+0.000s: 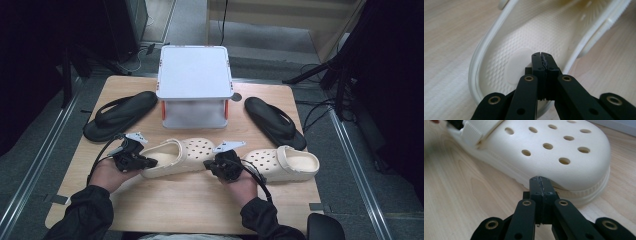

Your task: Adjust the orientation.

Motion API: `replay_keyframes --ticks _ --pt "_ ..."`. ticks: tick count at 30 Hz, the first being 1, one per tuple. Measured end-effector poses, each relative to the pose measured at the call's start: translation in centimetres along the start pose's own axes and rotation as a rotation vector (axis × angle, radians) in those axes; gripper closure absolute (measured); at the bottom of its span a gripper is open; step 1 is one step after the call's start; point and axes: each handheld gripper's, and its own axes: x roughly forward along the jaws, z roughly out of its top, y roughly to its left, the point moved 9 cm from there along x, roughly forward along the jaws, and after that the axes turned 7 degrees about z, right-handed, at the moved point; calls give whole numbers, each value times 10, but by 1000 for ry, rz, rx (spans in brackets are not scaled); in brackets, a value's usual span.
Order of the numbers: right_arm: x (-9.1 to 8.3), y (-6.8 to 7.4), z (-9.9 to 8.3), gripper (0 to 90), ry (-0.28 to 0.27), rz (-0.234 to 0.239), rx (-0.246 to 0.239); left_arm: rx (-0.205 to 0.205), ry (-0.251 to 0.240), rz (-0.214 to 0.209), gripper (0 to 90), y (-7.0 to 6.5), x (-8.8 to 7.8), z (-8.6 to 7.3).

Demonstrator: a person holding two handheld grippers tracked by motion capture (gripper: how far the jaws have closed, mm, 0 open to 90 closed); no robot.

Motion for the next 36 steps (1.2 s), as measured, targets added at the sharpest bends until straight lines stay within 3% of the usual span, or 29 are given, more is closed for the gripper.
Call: replay_keyframes --ticks 15,28,36 --pt "12 -26 23 900 -7 -38 0 36 6 -20 899 -39 5 -5" --pt "28 -38 43 900 -13 -62 -2 48 -4 -25 899 -59 13 2" --pt "34 -40 50 900 -11 -80 -4 22 -10 -38 897 -64 16 6"
